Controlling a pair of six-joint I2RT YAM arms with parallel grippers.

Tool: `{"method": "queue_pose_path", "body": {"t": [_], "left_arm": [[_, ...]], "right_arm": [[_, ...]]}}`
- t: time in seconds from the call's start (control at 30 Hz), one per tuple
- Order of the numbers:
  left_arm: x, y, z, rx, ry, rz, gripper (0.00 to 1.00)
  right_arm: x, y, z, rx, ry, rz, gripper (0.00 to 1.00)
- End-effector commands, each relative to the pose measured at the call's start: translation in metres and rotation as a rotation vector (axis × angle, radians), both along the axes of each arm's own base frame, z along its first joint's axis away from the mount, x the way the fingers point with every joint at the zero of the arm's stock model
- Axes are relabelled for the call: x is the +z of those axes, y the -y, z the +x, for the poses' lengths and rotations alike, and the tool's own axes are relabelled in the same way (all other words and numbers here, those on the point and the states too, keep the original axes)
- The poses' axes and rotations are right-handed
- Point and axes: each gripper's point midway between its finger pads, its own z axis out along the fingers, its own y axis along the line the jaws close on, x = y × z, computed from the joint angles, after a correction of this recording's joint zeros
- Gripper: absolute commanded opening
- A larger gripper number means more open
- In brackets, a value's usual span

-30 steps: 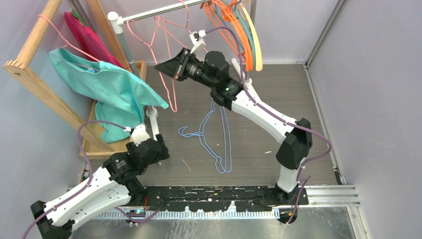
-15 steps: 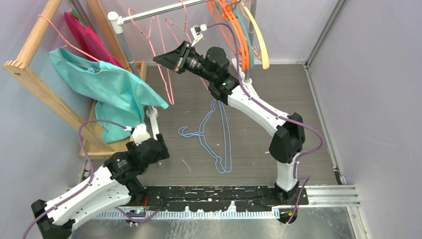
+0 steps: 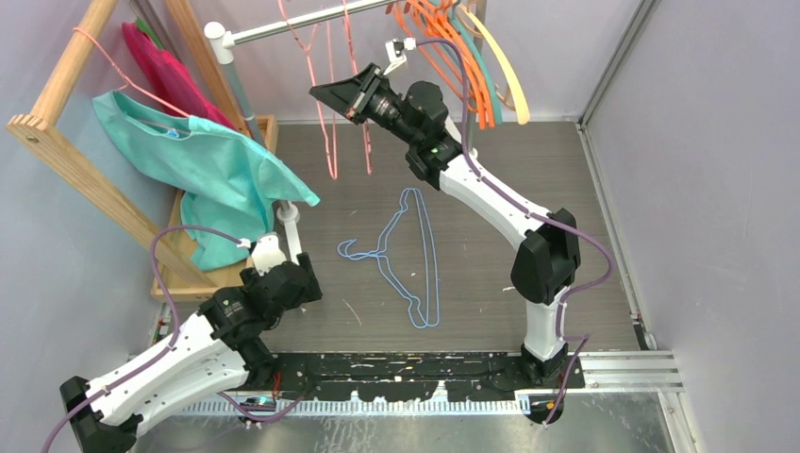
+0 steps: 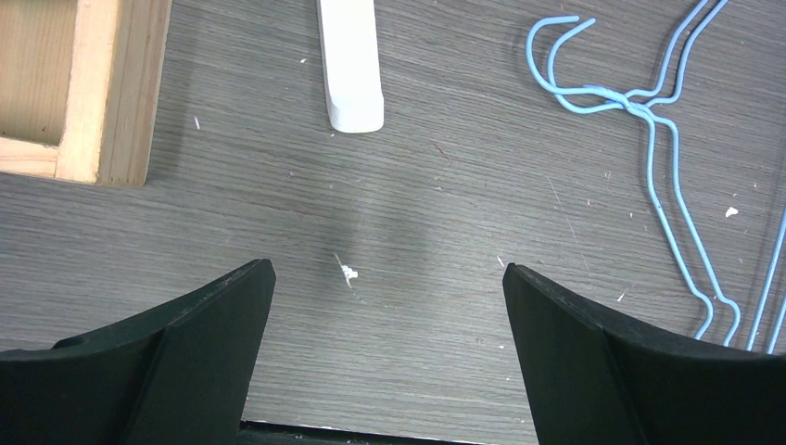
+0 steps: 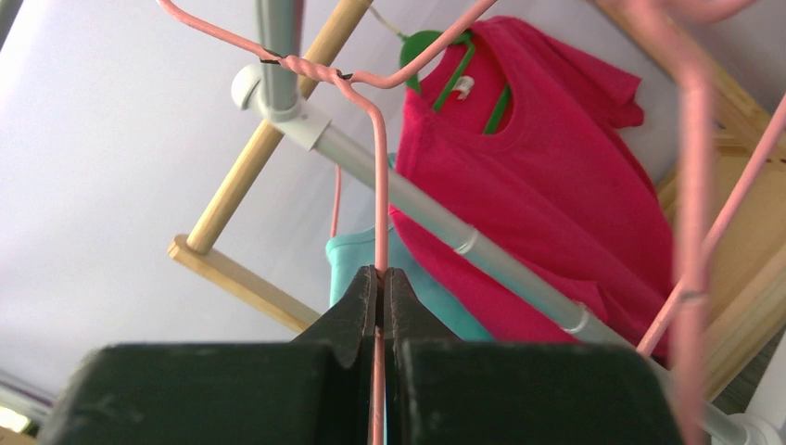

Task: Organize the hangers

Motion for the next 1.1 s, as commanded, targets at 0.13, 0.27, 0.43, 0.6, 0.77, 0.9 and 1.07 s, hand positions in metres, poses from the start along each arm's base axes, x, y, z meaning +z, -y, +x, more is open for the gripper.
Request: {"method": "queue_pose_path", "body": {"t": [0.13,0.27,0.43,0.6,0.77,0.9,1.07], "left_arm": [[0.015,0.004,0.009,0.017,0.059,-0.036,0.98],[0.013,0.004,0.009,0.015,0.051,-0.033,0.98],[0.011,0.007,0.009,0.01,0.043,-0.035,0.98],[0.009,0.009,0.01,0.012,0.039,-0.04,0.98],[0.003,0.009,0.009,0.011,0.016,-0.02,0.98],[0.0,0.016,0.014,0.009,0.015,-0.029,0.98],[-0.005,0.019,0.016,0.012,0.006,-0.021,0.98]], "right_arm": [[0.006,0.021,0.021,-0.07,-0.033,0.052,0.01],[0.0,0.026,0.016,-0.064,-0.034,0.052,0.09],[0.003,0.044,0.0,-0.102,-0.01,0.033,0.26],[-0.002,0.07,-0.021,-0.175,0.028,-0.03,0.51],[-0.016,0.1,-0.056,-0.253,0.107,-0.132,0.62],[-0.054,0.124,-0.084,-0.347,0.128,-0.302,0.65],[-0.139,0.152,-0.117,-0.441,0.091,-0.599,0.65]]}}
